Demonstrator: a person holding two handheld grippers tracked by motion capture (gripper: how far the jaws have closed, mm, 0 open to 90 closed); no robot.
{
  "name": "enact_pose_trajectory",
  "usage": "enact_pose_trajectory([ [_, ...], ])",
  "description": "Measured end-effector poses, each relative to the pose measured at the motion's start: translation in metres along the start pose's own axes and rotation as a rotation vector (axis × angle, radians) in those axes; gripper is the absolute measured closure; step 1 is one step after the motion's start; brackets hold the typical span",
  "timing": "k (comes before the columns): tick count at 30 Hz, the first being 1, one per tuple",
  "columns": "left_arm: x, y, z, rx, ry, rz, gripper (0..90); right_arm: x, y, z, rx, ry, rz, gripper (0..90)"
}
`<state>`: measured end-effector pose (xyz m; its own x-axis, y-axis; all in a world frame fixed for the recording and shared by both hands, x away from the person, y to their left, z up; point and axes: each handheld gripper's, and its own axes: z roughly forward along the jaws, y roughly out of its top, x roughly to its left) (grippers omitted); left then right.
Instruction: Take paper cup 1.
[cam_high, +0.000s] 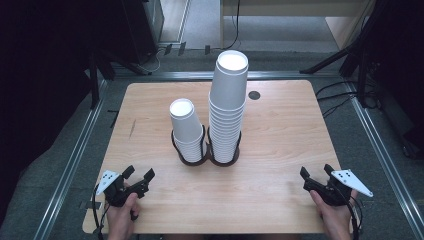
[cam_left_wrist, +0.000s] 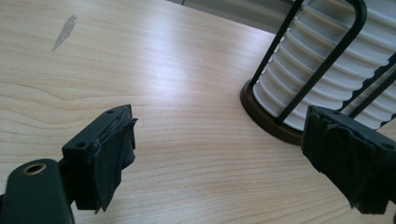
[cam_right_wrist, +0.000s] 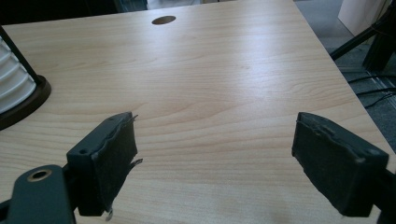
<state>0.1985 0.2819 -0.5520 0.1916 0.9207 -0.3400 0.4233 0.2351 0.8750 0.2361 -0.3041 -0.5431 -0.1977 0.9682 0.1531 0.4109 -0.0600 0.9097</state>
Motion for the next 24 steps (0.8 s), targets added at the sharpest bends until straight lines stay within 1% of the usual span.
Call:
enact_pose_trajectory([
  [2, -0.001, 0.0, 0.001, 0.004, 0.008, 0.001, 9.8, 0.0, 0.0, -0.001, -0.007, -0.001, 0.001, 12.8],
  [3, -0.002, 0.0, 0.0, 0.004, 0.025, 0.014, 9.8, 0.0, 0.0, -0.002, -0.013, 0.0, -0.004, 10.8],
  [5, -0.003, 0.0, 0.0, 0.002, 0.028, 0.018, 9.8, 0.001, 0.0, -0.003, -0.01, -0.003, -0.006, 10.4],
  [6, -0.003, 0.0, -0.001, 0.001, 0.019, 0.022, 9.6, 0.001, 0.001, -0.003, -0.009, -0.013, -0.012, 10.4],
  [8, -0.004, 0.001, -0.004, -0.003, 0.007, 0.04, 8.6, 0.002, 0.002, -0.004, -0.009, -0.018, -0.023, 10.4],
  [10, -0.005, 0.001, -0.003, -0.002, 0.015, 0.042, 8.6, 0.003, 0.003, -0.004, -0.01, -0.023, -0.026, 10.6],
  [11, -0.007, 0.001, -0.001, 0.005, 0.03, 0.05, 8.6, 0.005, 0.006, -0.005, -0.019, -0.018, -0.01, 10.6],
  [12, -0.008, 0.001, -0.001, 0.016, 0.036, 0.062, 8.6, 0.008, 0.009, -0.007, -0.024, -0.023, -0.013, 10.7],
  [14, -0.012, 0.002, 0.0, 0.018, 0.012, 0.04, 8.6, 0.013, 0.017, -0.01, -0.045, -0.02, -0.008, 11.2],
  [15, -0.015, 0.003, 0.0, 0.018, 0.003, 0.043, 8.6, 0.016, 0.021, -0.012, -0.064, -0.013, -0.009, 11.2],
  [17, -0.025, 0.005, 0.001, 0.013, 0.006, 0.08, 8.7, 0.024, 0.03, -0.016, -0.099, 0.002, -0.023, 11.2],
  [18, -0.03, 0.007, 0.002, 0.007, 0.007, 0.09, 8.7, 0.029, 0.034, -0.018, -0.113, 0.01, -0.033, 11.2],
  [19, -0.03, 0.007, 0.002, 0.007, 0.007, 0.09, 8.7, 0.029, 0.034, -0.018, -0.113, 0.01, -0.033, 11.2],
  [20, -0.036, 0.009, 0.002, 0.001, 0.002, 0.1, 8.7, 0.033, 0.039, -0.019, -0.123, 0.019, -0.042, 11.2],
  [21, -0.039, 0.011, 0.002, -0.001, -0.003, 0.104, 8.8, 0.039, 0.044, -0.021, -0.129, 0.037, -0.055, 11.2],
  [22, -0.049, 0.015, 0.002, -0.017, -0.017, 0.111, 8.8, 0.047, 0.052, -0.023, -0.145, 0.061, -0.07, 11.2],
  [24, -0.059, 0.019, 0.003, -0.022, -0.03, 0.13, 8.8, 0.054, 0.062, -0.026, -0.156, 0.087, -0.084, 11.2],
])
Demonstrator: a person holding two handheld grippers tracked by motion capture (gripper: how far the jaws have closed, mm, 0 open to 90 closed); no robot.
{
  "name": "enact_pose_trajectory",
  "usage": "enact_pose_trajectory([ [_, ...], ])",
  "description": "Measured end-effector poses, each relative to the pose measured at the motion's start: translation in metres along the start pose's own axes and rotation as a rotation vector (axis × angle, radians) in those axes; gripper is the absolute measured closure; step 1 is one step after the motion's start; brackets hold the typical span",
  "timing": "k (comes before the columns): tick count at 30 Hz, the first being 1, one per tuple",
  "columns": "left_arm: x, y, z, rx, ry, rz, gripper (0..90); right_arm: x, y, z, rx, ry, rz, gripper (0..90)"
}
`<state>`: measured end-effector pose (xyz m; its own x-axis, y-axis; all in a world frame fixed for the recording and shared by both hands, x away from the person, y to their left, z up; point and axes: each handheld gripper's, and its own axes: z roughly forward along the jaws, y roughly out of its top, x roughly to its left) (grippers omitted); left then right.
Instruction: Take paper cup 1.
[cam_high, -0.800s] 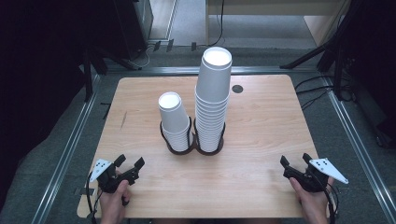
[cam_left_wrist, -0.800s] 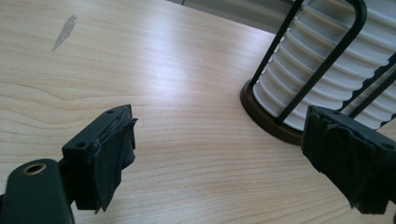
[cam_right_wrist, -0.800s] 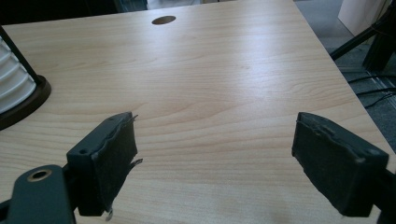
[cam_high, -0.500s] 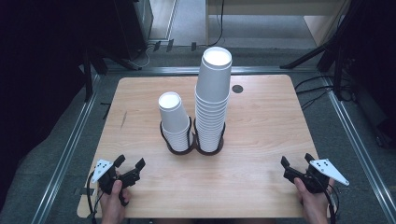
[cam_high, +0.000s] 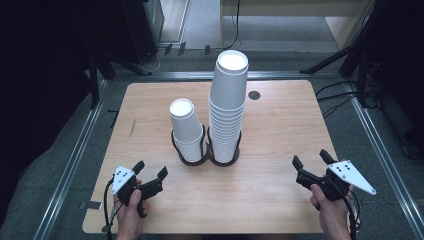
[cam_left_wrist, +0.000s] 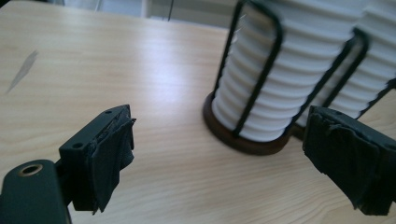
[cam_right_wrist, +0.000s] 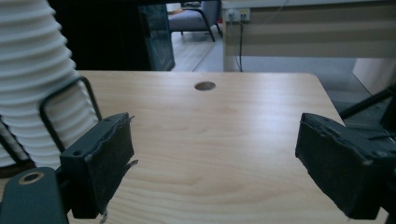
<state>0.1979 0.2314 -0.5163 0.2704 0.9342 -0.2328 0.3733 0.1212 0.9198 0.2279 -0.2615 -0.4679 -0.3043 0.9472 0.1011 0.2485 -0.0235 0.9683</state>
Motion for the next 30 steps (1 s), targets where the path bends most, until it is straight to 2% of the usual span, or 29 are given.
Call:
enact_pose_trajectory([
  [1, 0.0, 0.0, 0.0, 0.0, 0.0, 0.0, 8.8, 0.003, 0.006, 0.0, -0.008, 0.007, -0.002, 11.2],
  [3, -0.014, 0.009, 0.002, -0.01, -0.008, 0.03, 8.8, 0.009, 0.017, 0.0, -0.021, 0.025, -0.006, 11.0],
  [5, -0.023, 0.017, 0.003, -0.021, -0.02, 0.038, 8.8, 0.014, 0.028, 0.002, -0.034, 0.039, -0.01, 11.0],
  [6, -0.023, 0.017, 0.003, -0.021, -0.02, 0.038, 8.8, 0.017, 0.033, 0.002, -0.042, 0.045, -0.012, 11.0],
  [7, -0.031, 0.023, 0.005, -0.034, -0.027, 0.049, 8.8, 0.02, 0.038, 0.003, -0.049, 0.05, -0.015, 11.0],
  [8, -0.031, 0.023, 0.005, -0.034, -0.027, 0.049, 8.8, 0.023, 0.043, 0.003, -0.058, 0.056, -0.021, 11.0],
  [9, -0.039, 0.029, 0.008, -0.045, -0.026, 0.06, 8.8, 0.025, 0.047, 0.004, -0.062, 0.063, -0.021, 11.0],
  [10, -0.039, 0.029, 0.008, -0.045, -0.026, 0.06, 8.8, 0.028, 0.051, 0.005, -0.065, 0.069, -0.024, 11.0],
  [11, -0.043, 0.032, 0.009, -0.051, -0.031, 0.055, 8.8, 0.028, 0.051, 0.005, -0.065, 0.069, -0.024, 11.0],
  [12, -0.05, 0.038, 0.012, -0.054, -0.06, 0.052, 8.8, 0.032, 0.058, 0.007, -0.07, 0.079, -0.026, 11.0],
  [13, -0.053, 0.042, 0.013, -0.059, -0.061, 0.059, 8.8, 0.033, 0.061, 0.008, -0.073, 0.081, -0.028, 11.1],
  [20, -0.064, 0.059, 0.016, -0.065, -0.074, 0.103, 8.8, 0.047, 0.079, 0.012, -0.079, 0.111, -0.041, 11.2],
  [21, -0.066, 0.061, 0.016, -0.064, -0.08, 0.111, 8.8, 0.052, 0.084, 0.014, -0.07, 0.133, -0.058, 11.2],
  [23, -0.069, 0.066, 0.016, -0.064, -0.089, 0.127, 8.8, 0.054, 0.087, 0.015, -0.066, 0.14, -0.07, 11.2],
  [24, -0.07, 0.068, 0.016, -0.067, -0.096, 0.127, 8.8, 0.06, 0.092, 0.017, -0.056, 0.151, -0.095, 11.4],
  [28, -0.075, 0.077, 0.016, -0.078, -0.109, 0.133, 8.8, 0.069, 0.099, 0.023, -0.03, 0.183, -0.124, 11.4],
  [30, -0.078, 0.078, 0.017, -0.087, -0.113, 0.138, 8.8, 0.075, 0.103, 0.025, -0.033, 0.182, -0.136, 11.1],
])
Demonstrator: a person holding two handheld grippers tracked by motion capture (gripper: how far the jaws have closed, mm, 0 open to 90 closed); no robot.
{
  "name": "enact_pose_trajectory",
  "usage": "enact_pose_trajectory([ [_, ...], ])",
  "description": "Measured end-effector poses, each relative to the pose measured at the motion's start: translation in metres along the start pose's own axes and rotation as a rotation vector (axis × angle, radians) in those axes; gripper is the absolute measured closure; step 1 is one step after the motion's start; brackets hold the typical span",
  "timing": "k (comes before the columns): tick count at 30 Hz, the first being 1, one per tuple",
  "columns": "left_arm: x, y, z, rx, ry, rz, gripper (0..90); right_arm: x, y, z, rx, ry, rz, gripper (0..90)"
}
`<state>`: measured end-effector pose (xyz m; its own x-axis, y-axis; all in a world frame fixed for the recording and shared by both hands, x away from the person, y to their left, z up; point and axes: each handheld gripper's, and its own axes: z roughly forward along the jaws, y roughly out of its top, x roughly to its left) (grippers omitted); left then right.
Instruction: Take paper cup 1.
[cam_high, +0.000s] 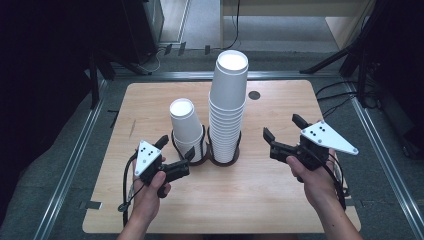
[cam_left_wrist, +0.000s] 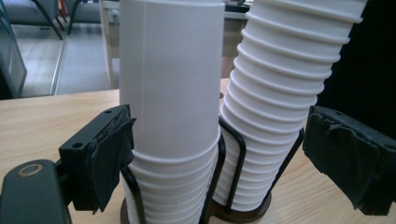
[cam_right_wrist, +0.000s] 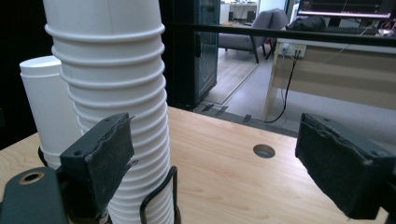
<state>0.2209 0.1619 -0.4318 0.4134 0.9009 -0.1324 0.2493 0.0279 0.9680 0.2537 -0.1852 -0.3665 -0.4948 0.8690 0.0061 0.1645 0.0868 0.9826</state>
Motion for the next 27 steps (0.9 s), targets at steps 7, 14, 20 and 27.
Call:
enact_pose_trajectory([
  [7, -0.007, -0.002, 0.007, 0.001, -0.01, -0.003, 8.8, 0.015, 0.014, 0.007, -0.016, 0.035, -0.007, 7.4],
  [14, -0.014, -0.002, 0.018, -0.016, -0.009, -0.007, 8.8, 0.027, 0.033, 0.021, -0.037, 0.063, 0.012, 5.2],
  [20, -0.028, -0.001, 0.03, -0.017, -0.019, 0.02, 8.8, 0.036, 0.046, 0.038, -0.04, 0.086, 0.048, 2.9],
  [27, -0.038, -0.001, 0.042, -0.016, -0.023, 0.028, 8.8, 0.043, 0.054, 0.045, -0.059, 0.105, 0.071, 1.9],
])
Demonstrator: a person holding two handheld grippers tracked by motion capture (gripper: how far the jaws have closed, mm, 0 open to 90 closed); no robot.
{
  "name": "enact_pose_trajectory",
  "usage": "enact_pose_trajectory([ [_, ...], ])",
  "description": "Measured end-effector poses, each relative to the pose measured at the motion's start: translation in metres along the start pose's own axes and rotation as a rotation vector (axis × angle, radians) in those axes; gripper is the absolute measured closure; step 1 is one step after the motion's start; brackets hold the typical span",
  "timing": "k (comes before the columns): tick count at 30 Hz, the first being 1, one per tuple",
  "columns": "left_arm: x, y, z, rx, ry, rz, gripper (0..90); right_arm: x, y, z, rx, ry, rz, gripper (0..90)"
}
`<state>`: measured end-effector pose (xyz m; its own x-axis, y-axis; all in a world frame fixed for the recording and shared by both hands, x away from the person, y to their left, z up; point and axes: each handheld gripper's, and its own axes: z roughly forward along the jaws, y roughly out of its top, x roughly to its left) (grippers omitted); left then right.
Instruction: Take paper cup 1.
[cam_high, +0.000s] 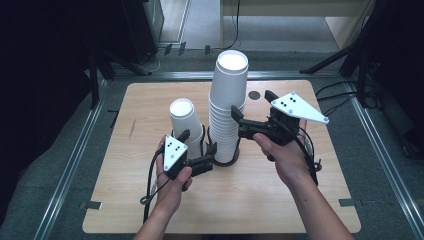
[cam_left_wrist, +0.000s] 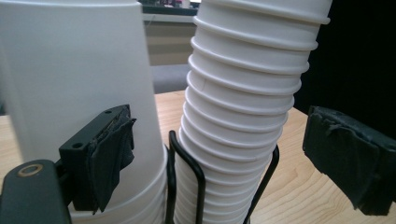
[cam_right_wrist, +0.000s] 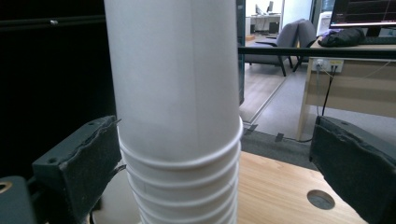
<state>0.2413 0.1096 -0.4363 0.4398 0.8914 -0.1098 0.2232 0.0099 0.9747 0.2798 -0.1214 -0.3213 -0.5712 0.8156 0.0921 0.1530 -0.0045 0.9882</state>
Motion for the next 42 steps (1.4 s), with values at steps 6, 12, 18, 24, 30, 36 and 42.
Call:
enact_pose_trajectory([
  [6, -0.009, 0.0, 0.011, -0.007, 0.005, 0.015, 8.8, 0.007, 0.006, 0.008, 0.001, 0.009, -0.001, 0.2],
  [12, -0.016, 0.004, 0.021, -0.013, 0.023, 0.025, 8.8, 0.012, 0.011, 0.016, 0.003, 0.0, 0.013, 0.0],
  [18, -0.022, 0.007, 0.032, -0.025, 0.05, 0.013, 8.8, 0.016, 0.015, 0.029, 0.01, -0.009, 0.041, 0.0],
  [24, -0.024, 0.006, 0.041, -0.017, 0.066, 0.012, 8.8, 0.019, 0.014, 0.037, 0.007, -0.014, 0.051, 0.0],
  [30, -0.029, 0.006, 0.048, -0.023, 0.083, 0.016, 8.1, 0.019, 0.009, 0.045, 0.004, -0.026, 0.077, 2.6],
  [36, -0.034, 0.006, 0.054, -0.021, 0.087, 0.021, 8.1, 0.022, 0.009, 0.056, 0.034, -0.036, 0.066, 2.1],
  [42, -0.037, 0.007, 0.058, -0.025, 0.099, 0.018, 7.9, 0.021, 0.009, 0.061, 0.03, -0.022, 0.083, 7.5],
])
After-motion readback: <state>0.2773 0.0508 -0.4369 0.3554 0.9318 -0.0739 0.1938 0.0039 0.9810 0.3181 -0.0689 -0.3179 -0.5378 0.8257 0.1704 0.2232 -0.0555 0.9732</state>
